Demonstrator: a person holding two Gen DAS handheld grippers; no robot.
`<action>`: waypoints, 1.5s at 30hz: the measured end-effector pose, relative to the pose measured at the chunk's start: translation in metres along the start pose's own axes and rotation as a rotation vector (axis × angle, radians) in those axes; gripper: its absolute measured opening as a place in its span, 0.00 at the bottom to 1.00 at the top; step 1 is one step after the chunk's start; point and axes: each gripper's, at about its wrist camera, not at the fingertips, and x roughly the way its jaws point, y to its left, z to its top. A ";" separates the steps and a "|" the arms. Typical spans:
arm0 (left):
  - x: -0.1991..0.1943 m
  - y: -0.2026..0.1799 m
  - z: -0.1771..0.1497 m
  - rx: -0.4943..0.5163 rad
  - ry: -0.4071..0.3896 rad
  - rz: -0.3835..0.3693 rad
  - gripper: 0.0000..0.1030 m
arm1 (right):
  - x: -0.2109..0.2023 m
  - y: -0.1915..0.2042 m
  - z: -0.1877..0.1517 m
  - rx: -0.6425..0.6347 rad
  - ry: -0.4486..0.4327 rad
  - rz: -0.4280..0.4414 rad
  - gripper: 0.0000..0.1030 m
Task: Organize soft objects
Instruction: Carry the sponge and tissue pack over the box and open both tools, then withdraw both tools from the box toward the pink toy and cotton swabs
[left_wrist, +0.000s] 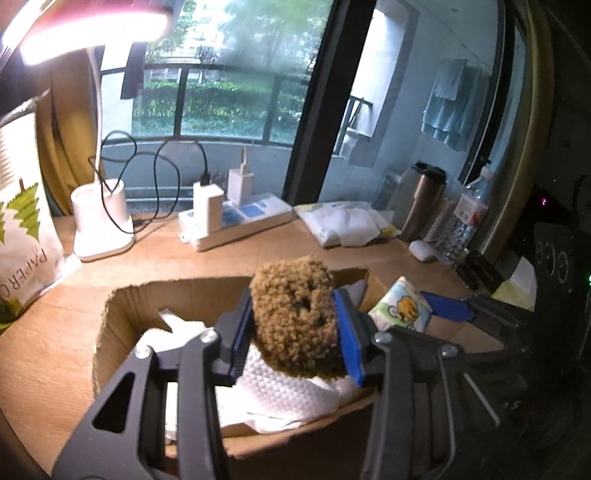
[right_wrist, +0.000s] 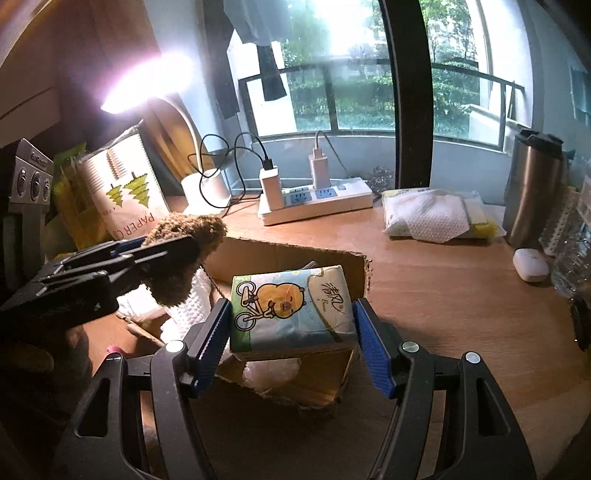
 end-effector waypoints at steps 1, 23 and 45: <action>0.004 0.001 -0.001 -0.004 0.011 0.000 0.42 | 0.003 -0.001 0.001 0.007 0.002 0.000 0.67; -0.003 0.004 -0.004 -0.003 0.041 0.003 0.66 | 0.003 0.002 0.002 0.007 -0.007 -0.037 0.80; -0.077 0.003 -0.021 0.016 -0.039 0.007 0.67 | -0.048 0.042 -0.007 -0.030 -0.059 -0.074 0.80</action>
